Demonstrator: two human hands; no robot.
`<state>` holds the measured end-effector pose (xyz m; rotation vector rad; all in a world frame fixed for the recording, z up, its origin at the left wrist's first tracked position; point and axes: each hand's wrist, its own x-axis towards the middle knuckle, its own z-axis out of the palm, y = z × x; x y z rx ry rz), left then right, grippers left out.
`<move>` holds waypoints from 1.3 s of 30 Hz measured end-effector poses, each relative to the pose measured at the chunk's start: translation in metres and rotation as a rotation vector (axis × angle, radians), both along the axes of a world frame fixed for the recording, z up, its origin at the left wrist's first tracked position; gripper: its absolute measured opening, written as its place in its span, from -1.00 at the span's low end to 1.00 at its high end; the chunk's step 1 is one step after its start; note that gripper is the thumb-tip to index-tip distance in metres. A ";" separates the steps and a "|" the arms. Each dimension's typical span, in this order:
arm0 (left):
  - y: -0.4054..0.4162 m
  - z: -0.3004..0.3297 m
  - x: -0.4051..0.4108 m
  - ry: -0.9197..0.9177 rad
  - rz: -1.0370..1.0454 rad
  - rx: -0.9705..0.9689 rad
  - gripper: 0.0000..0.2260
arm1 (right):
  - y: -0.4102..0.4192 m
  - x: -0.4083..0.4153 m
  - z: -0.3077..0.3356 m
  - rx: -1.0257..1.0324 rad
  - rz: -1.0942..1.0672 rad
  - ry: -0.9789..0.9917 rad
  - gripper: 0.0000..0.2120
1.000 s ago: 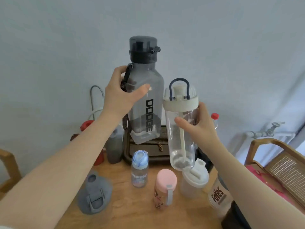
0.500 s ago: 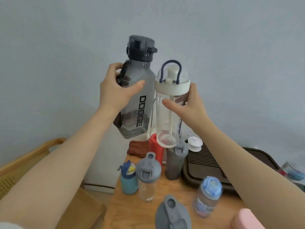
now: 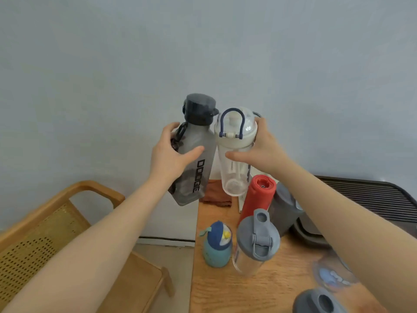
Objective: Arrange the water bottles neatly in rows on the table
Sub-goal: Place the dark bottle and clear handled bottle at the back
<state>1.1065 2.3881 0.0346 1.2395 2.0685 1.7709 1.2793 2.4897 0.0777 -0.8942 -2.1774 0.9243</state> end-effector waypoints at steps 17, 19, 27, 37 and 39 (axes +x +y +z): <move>0.044 -0.125 0.009 -0.288 -0.322 -0.334 -0.42 | 0.006 0.013 -0.064 -0.130 -0.040 -0.195 -0.23; 0.045 -0.122 0.000 -0.260 -0.396 -0.401 -0.40 | 0.007 0.013 -0.066 -0.139 -0.030 -0.202 -0.23; 0.043 -0.120 0.004 -0.081 -0.310 -0.443 -0.36 | 0.001 0.023 -0.069 -0.149 -0.040 -0.171 -0.30; 0.043 -0.125 0.027 0.113 0.038 -0.501 -0.16 | -0.005 0.020 -0.082 -0.040 -0.090 -0.213 -0.28; 0.039 -0.123 0.023 0.116 0.006 -0.527 -0.10 | -0.003 0.015 -0.083 -0.039 -0.084 -0.230 -0.32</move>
